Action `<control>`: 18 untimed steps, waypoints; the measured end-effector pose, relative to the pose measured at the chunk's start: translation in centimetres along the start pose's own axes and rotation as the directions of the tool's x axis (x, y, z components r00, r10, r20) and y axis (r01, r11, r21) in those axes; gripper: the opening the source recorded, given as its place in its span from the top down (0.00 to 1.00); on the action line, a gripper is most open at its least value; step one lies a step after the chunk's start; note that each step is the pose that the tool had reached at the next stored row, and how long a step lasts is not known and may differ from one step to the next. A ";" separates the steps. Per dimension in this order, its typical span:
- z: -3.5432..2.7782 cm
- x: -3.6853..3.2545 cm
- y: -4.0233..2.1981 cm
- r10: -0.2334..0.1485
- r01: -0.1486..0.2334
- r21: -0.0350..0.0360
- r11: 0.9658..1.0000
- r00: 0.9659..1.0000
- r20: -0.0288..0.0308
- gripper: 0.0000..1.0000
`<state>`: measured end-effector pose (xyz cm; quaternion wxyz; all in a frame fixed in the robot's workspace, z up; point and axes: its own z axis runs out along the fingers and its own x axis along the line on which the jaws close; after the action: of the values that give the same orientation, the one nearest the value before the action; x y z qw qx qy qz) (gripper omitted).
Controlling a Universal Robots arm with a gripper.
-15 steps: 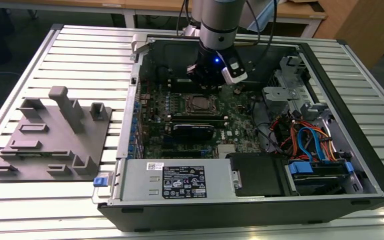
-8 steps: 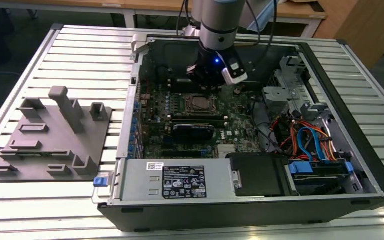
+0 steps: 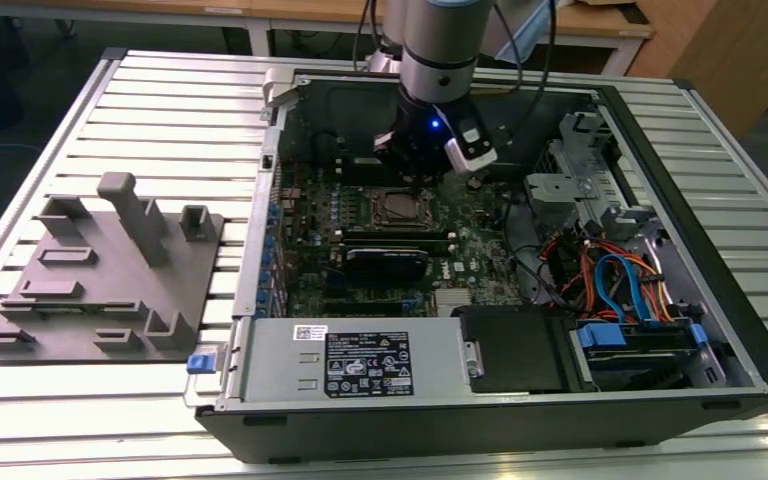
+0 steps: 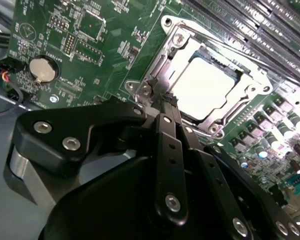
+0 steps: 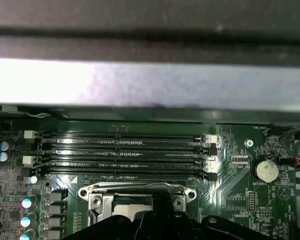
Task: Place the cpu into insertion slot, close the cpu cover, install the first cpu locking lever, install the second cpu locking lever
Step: 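Install the second cpu locking lever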
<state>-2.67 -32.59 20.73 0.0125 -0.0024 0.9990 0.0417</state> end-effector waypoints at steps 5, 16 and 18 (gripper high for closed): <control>-1.18 -0.03 0.10 0.000 0.000 0.000 1.000 1.000 0.000 0.89; -2.07 -0.05 -0.57 0.000 0.000 0.000 1.000 1.000 0.000 0.89; -2.10 -0.05 -0.95 0.000 0.000 0.000 1.000 1.000 0.000 0.89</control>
<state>-2.67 -33.72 22.75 0.0125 -0.0025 0.9991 0.0416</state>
